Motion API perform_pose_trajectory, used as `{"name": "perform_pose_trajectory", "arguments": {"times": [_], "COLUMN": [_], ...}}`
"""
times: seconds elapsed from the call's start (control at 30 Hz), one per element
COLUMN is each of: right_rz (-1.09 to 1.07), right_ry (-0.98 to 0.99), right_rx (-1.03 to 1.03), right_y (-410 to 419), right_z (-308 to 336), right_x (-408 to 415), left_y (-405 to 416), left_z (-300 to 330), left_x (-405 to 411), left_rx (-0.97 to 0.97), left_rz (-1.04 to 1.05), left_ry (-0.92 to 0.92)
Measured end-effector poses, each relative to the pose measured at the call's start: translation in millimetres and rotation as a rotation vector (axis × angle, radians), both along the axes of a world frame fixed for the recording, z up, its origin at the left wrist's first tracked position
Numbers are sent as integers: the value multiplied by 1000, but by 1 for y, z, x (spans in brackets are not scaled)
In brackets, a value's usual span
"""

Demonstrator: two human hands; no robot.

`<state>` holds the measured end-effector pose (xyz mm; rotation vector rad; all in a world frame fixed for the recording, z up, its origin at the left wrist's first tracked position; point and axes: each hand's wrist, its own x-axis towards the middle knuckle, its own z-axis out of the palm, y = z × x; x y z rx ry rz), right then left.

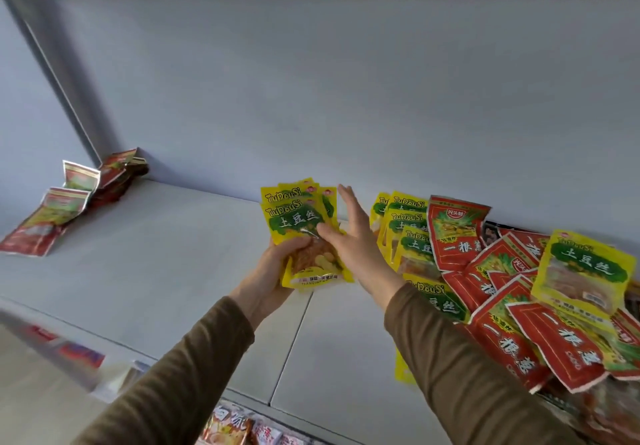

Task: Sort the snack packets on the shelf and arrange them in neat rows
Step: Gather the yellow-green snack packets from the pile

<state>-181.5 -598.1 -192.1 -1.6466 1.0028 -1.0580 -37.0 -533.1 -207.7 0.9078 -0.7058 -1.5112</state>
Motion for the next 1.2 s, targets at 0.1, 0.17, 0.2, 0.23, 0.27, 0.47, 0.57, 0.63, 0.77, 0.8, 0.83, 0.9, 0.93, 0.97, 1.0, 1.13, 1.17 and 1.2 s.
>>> {"name": "perform_pose_trajectory", "arguments": {"times": [0.1, 0.17, 0.2, 0.23, 0.27, 0.47, 0.57, 0.63, 0.77, 0.8, 0.83, 0.9, 0.93, 0.97, 1.0, 1.13, 1.17, 1.2], "right_rz": [14, 99, 143, 193, 239, 148, 67, 28, -16, -26, -41, -72, -84, -96, -113, -242, -254, -258], "right_ry": [-35, -90, -137, -203, -270, -446, -491, -544, -584, -580, -570, -561, -562, -560, -542, -149, -46, 10], "right_rx": [321, 513, 567, 600, 610, 464, 463, 466, 473, 472, 476, 495, 510, 527, 536, 422, 368, 322], "right_y": [-1, -3, -3, -2, 0, 12, 14, 16, 13, 10, 6, -1, -5, -10, -13, -24, -26, -29], "right_z": [-4, -9, -11, -12, -13, -22, -37, -46, -57, -58, -59, -59, -58, -57, -56, -52, -53, -54], "right_x": [14, 29, 39, 51, 65, 184, 257, 306, 394, 413, 428, 453, 463, 471, 478, 486, 485, 485], "left_y": [4, 7, 8, 9, 10, 10, 6, 3, -5, -8, -11, -22, -28, -35, -41, -62, -66, -69], "left_z": [-2, -4, -4, -3, -2, 9, 9, 9, 11, 12, 13, 12, 10, 8, 6, 1, 1, 0], "left_x": [21, 37, 47, 57, 68, 177, 256, 307, 384, 398, 410, 428, 436, 442, 448, 463, 465, 467], "left_rx": [2, 7, 15, 27, 36, 68, 109, 158, 184, 182, 177, 169, 164, 154, 141, 85, 69, 59], "left_rz": [20, 6, 5, 10, 19, 32, 108, 174, 137, 135, 140, 158, 162, 166, 169, 181, 189, 199], "left_ry": [-29, -38, -52, -77, -110, -294, -425, -510, -566, -562, -557, -539, -539, -555, -582, -654, -671, -690]}}
